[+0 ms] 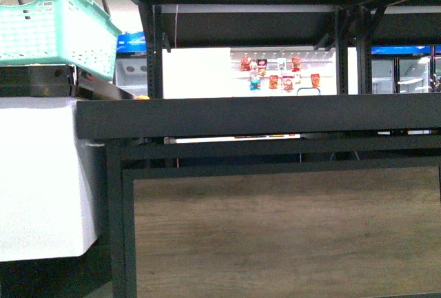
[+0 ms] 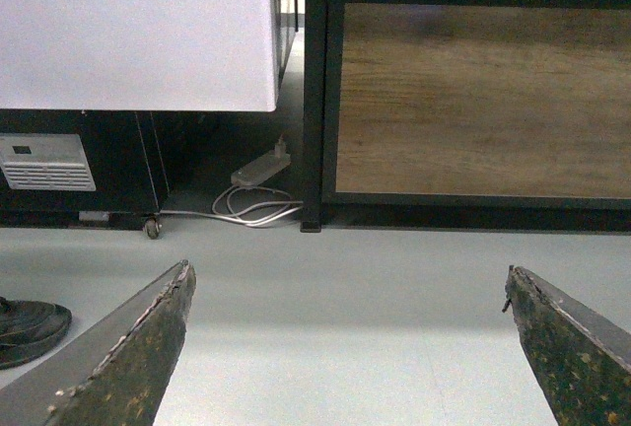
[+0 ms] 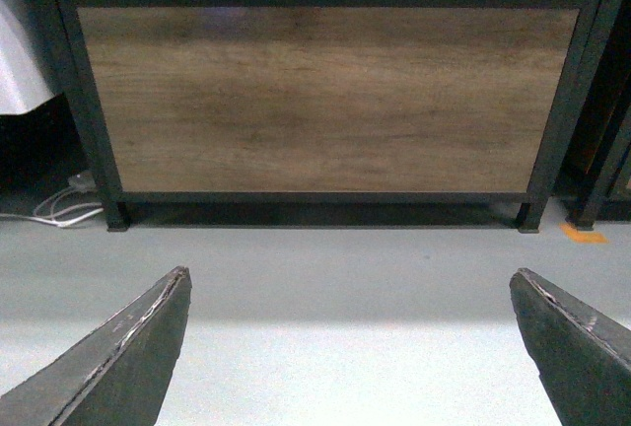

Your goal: Pick lemon from shelf

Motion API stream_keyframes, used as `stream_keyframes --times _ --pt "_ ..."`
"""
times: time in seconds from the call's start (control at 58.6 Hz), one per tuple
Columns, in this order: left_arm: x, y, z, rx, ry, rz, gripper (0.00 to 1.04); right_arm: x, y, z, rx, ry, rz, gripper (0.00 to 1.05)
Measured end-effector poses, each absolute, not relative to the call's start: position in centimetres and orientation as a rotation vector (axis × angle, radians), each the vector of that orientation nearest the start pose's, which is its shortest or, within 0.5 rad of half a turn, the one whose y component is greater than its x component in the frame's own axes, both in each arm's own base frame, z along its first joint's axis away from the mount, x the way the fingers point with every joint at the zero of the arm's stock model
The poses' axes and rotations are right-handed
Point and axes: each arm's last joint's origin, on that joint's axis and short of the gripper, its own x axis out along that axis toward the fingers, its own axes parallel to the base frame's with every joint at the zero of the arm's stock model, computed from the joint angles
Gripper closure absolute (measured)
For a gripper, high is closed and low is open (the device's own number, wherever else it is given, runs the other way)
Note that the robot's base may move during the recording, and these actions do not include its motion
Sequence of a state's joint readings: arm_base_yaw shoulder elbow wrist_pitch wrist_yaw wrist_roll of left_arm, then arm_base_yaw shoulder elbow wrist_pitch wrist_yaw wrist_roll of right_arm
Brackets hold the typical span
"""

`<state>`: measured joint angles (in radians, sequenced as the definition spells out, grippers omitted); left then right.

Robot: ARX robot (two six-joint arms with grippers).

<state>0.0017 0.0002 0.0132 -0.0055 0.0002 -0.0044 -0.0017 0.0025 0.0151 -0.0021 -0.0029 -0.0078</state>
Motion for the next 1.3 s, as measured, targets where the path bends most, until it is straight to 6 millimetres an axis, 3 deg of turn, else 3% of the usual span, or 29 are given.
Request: stream_keyframes --times 1.296 --pt "9.69 0.01 16.74 -0.004 -0.007 0.001 0.08 9.69 -0.01 16.83 -0.008 -0.011 0.001 0.07"
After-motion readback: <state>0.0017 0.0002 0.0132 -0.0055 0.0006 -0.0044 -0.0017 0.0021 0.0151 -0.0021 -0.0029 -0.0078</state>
